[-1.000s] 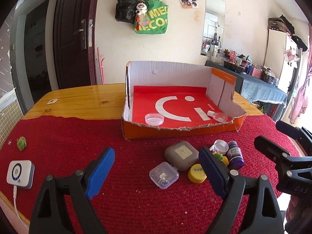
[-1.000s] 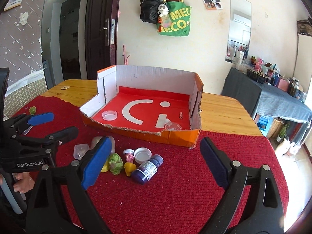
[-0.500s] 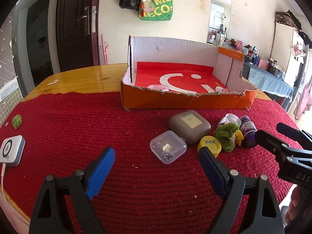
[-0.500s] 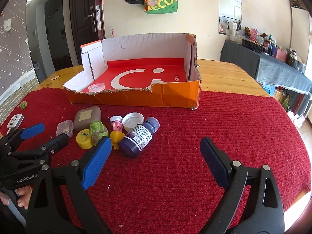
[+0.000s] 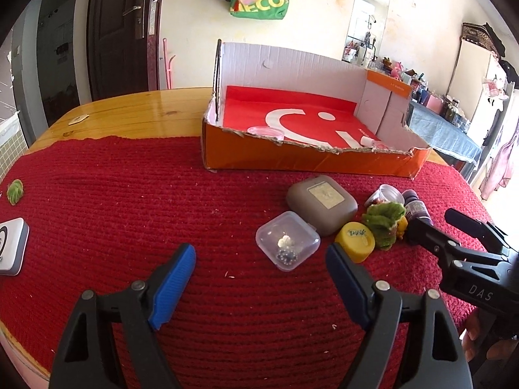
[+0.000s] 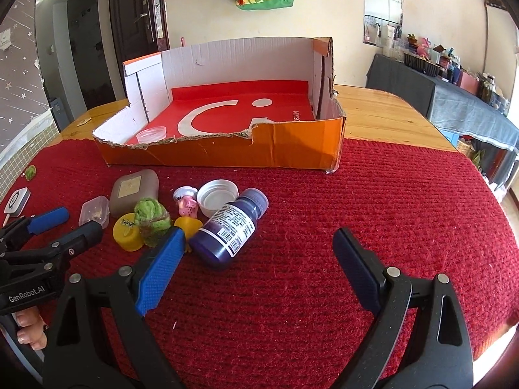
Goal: Organize objects
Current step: 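Open both grippers and withdraw them from the box, then grasp the purple bottle with the right gripper while the left gripper grasps the clear plastic box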
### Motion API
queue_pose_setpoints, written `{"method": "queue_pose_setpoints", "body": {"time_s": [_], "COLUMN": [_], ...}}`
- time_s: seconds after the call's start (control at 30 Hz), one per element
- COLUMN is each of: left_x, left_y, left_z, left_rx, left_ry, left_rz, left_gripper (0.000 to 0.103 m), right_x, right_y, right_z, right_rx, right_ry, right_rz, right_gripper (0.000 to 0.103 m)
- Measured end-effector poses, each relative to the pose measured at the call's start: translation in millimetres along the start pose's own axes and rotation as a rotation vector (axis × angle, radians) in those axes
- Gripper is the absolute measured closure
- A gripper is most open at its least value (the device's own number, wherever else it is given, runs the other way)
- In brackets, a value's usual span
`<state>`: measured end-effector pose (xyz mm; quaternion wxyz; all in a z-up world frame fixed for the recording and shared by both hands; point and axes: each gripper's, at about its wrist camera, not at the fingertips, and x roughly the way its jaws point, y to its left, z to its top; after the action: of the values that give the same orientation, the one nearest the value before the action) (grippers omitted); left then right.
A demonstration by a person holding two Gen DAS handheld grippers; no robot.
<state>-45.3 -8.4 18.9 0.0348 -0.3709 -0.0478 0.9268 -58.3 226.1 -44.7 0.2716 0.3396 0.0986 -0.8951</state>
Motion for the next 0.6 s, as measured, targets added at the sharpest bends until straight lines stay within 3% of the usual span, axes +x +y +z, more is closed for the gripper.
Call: {"method": "queue_pose_setpoints", "body": {"time_s": [0.33,0.6], "left_x": [4.5,7.5], "left_y": [2.5,6.3], "left_z": [5.6,9.0], "left_rx": [0.035,0.094], "left_ry": [0.022,0.046], "left_rz": [-0.004,0.047], "left_gripper": [0.019,0.019], "right_x": [-2.5,-0.3], "right_y": [-22.2,-26.9], "right_z": [-0.1,3.6], "right_rx": [0.046,0.065], "right_ry": [0.015,0.029], "right_rz": [-0.050,-0.024], "right_gripper": [0.010,0.010]}}
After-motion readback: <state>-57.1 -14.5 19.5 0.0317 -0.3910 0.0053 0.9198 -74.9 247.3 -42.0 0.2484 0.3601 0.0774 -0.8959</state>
